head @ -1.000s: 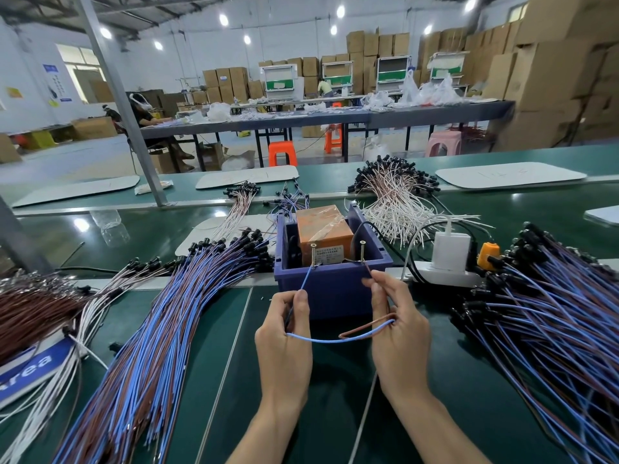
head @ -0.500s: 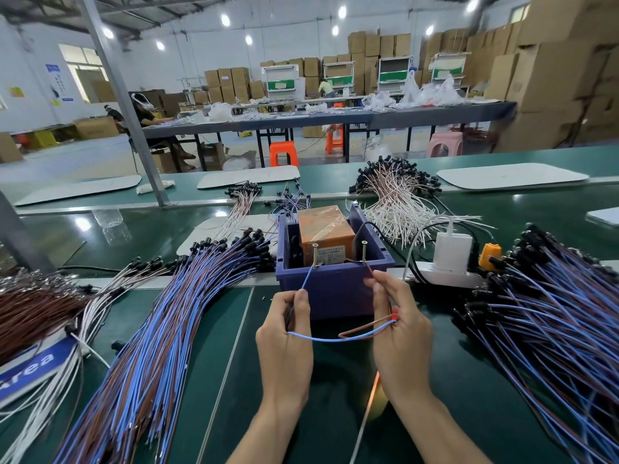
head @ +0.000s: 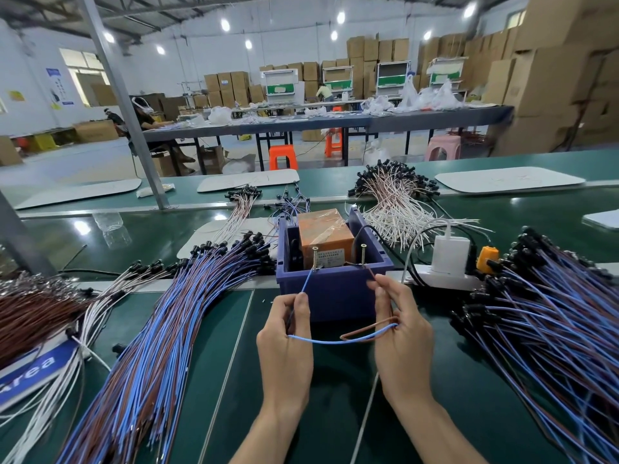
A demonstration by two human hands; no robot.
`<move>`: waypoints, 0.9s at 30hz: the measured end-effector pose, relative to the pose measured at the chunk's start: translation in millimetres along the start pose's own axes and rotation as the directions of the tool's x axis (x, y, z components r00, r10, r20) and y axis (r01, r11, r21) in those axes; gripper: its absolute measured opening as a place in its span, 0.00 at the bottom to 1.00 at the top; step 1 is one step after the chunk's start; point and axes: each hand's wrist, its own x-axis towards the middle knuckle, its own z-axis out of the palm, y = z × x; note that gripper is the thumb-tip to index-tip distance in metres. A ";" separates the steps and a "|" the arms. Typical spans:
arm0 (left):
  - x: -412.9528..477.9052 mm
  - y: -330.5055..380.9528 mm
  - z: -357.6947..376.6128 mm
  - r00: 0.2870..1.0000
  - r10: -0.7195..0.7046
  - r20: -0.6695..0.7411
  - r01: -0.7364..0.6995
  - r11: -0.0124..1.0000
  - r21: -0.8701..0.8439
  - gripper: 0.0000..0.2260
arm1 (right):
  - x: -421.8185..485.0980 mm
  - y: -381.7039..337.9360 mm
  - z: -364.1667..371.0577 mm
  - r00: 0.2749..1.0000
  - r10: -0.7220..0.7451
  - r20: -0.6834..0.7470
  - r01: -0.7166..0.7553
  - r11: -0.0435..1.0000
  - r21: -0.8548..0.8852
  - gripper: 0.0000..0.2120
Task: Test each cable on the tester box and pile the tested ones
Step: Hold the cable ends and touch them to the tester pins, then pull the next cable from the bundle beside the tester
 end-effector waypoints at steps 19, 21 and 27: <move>-35.9 27.1 -87.0 0.913 -0.012 0.408 -0.356 0.467 0.809 0.36 | -23.2 -22.2 -46.7 0.947 0.175 0.271 -0.067 0.929 -0.365 0.36; -30.6 38.9 -104.1 0.867 -0.213 0.450 -0.367 0.338 0.867 0.41 | -21.2 -24.8 -53.3 0.917 0.220 0.333 -0.036 0.877 -0.479 0.39; -22.8 106.9 -99.8 0.829 -0.068 0.555 -0.456 0.493 0.741 0.22 | -10.6 -47.5 -70.0 0.780 0.229 0.583 0.140 0.843 -0.519 0.41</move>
